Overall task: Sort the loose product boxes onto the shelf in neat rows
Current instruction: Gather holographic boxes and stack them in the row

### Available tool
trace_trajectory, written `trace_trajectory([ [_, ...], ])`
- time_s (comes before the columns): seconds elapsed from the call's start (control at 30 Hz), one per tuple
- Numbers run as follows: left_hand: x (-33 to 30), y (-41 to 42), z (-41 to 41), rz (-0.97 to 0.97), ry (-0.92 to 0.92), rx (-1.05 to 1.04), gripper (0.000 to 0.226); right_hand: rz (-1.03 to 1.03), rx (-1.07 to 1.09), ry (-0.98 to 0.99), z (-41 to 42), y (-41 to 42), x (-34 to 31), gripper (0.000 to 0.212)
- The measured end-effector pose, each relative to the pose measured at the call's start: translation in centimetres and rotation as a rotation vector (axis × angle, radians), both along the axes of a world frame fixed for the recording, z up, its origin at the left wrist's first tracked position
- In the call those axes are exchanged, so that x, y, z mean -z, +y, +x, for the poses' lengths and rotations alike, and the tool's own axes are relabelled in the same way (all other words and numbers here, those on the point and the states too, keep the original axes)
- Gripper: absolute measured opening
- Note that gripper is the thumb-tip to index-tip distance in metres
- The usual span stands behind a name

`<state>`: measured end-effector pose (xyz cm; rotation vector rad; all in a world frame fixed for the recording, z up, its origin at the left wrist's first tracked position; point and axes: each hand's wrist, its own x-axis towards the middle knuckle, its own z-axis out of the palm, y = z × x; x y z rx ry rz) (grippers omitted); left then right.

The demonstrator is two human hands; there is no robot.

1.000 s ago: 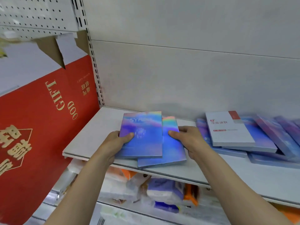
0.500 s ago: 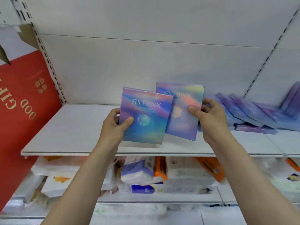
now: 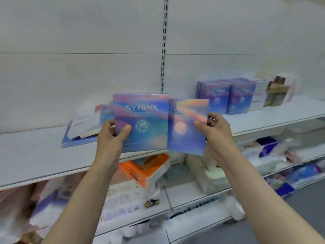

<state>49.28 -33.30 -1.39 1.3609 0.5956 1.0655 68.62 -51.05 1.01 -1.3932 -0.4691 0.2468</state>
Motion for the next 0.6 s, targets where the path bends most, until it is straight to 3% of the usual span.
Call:
trace_trajectory([
  [0.3,-0.7,-5.1,10.9,-0.023,0.057,0.091,0.028,0.05,0.117,0.036,12.2,-7.7,0.7,0.036],
  [0.6,-1.1,-3.9,23.1,-0.028,0.034,0.107,0.017,0.028,0.089,-0.018,26.1,-7.0,0.3,0.03],
])
